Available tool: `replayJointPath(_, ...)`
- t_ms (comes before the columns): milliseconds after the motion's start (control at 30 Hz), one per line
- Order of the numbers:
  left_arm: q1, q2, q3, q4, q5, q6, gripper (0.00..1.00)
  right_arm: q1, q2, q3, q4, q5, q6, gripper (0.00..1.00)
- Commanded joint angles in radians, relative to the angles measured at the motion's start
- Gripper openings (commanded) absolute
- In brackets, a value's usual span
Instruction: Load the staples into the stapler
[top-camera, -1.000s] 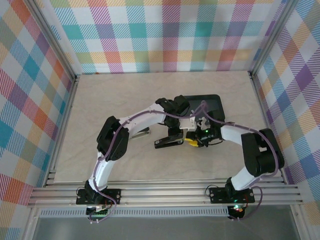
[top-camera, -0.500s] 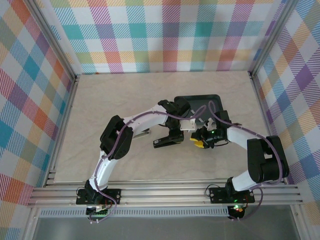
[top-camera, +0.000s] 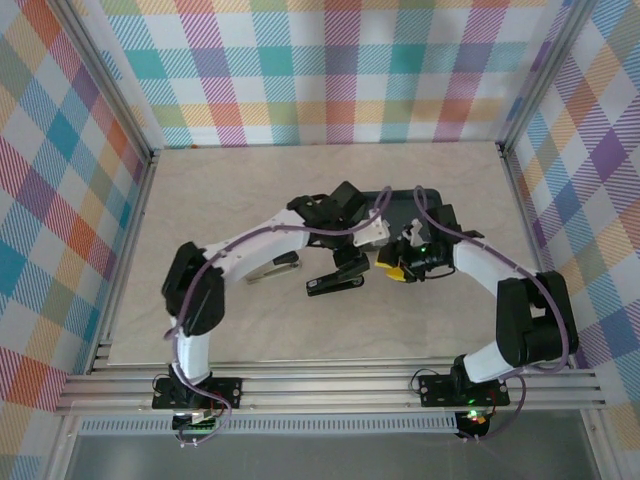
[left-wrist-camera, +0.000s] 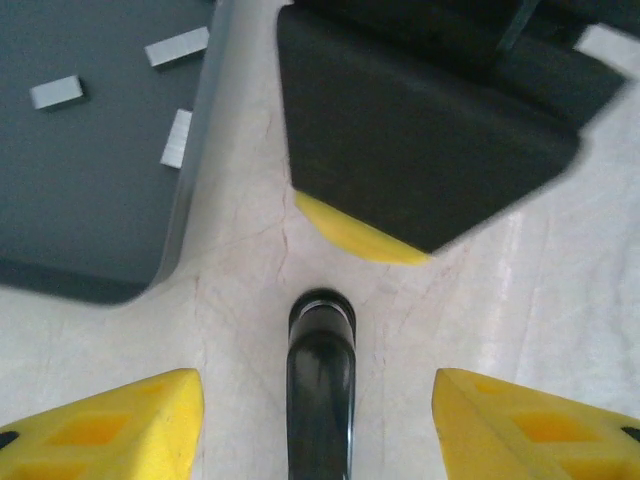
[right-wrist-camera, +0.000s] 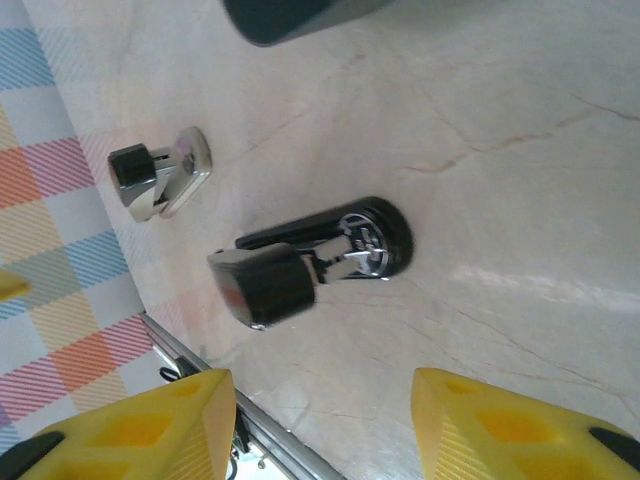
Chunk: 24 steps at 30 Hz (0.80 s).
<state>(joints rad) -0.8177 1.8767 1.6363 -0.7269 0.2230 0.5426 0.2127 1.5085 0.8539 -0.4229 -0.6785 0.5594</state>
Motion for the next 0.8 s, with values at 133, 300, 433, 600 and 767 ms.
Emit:
replayJointPath(133,0.104,-0.199,-0.273,0.172,-0.011,-0.253,0.66,0.079,0.128,0.135,-0.079,-0.006,-0.061,0.49)
replayJointPath(300,0.152,-0.288,-0.417,0.268,-0.012,-0.364,0.67,0.110,0.187,0.183,-0.124,0.024,-0.089,0.46)
replayJointPath(433,0.175,-0.315,-0.472,0.295,-0.012,-0.398,0.67,0.129,0.211,0.201,-0.128,0.020,-0.094,0.46)
replayJointPath(600,0.187,-0.316,-0.490,0.306,-0.013,-0.427,0.67,0.137,0.240,0.203,-0.126,0.033,-0.098,0.44)
replayJointPath(767,0.193,-0.315,-0.499,0.319,-0.012,-0.457,0.68,0.137,0.281,0.196,-0.147,0.086,-0.105,0.37)
